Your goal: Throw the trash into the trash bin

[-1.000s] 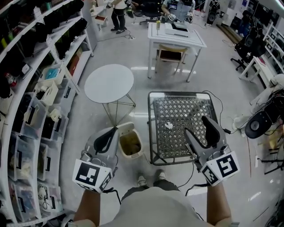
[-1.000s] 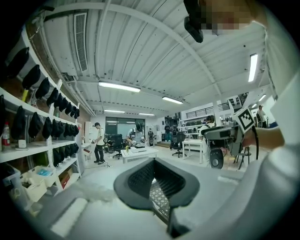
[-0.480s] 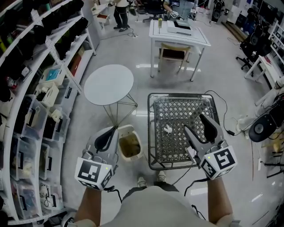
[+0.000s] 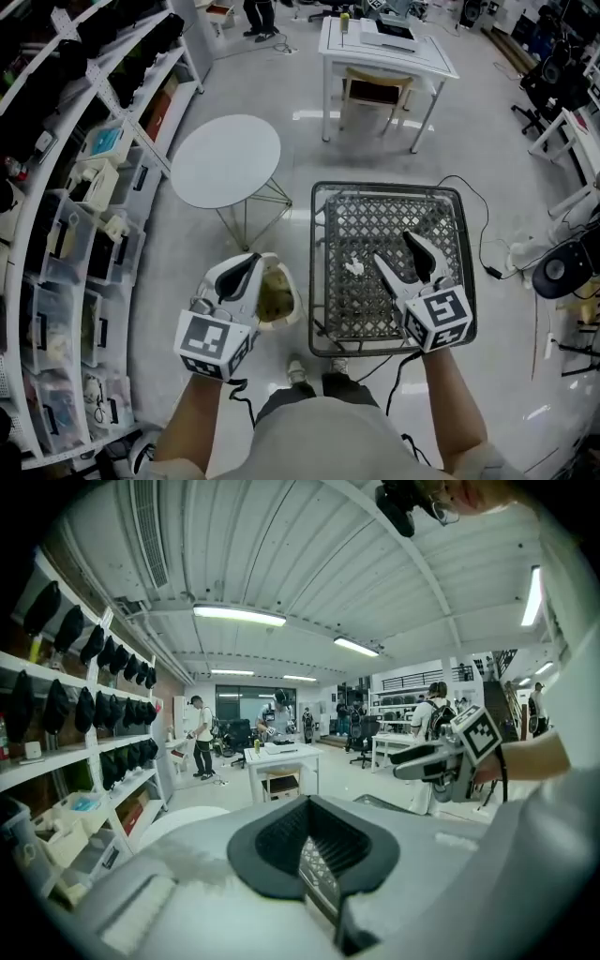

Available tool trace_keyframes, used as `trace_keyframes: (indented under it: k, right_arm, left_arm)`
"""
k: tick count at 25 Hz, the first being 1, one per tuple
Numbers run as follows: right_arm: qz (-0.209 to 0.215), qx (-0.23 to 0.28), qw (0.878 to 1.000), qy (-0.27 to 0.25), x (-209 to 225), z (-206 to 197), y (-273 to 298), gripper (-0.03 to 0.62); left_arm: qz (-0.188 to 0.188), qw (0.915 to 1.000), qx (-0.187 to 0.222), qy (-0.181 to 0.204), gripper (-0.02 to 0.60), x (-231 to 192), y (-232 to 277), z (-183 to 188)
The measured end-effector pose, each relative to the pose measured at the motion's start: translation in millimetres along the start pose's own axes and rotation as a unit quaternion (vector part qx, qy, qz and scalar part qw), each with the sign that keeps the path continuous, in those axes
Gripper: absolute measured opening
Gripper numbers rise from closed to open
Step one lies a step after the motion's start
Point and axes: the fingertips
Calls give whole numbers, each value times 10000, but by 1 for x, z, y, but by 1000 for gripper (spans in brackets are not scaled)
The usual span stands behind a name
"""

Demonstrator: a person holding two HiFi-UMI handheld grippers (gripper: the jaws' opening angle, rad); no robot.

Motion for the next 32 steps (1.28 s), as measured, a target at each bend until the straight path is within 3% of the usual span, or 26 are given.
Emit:
trace_keyframes:
  k: [12, 25, 32]
  right_arm:
    - [238, -1142, 9926, 330, 21, -129, 106, 281]
    - [397, -2554, 9648, 491, 20, -279, 171, 256]
    - [410, -3015, 9511, 539, 19, -332, 195, 216]
  left_arm:
    - [-180, 9952, -833, -477, 2, -4, 96, -82]
    - [-454, 9756, -1899, -1004, 2, 7, 146, -184]
    - [-554, 9652, -2236, -1239, 2, 16, 157, -225]
Point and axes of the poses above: the fingertips, and each gripper's own axes: y forward along the fingers, x to its right, z out of its top, and after that the axes turned 9 degrees about -x, right-handed
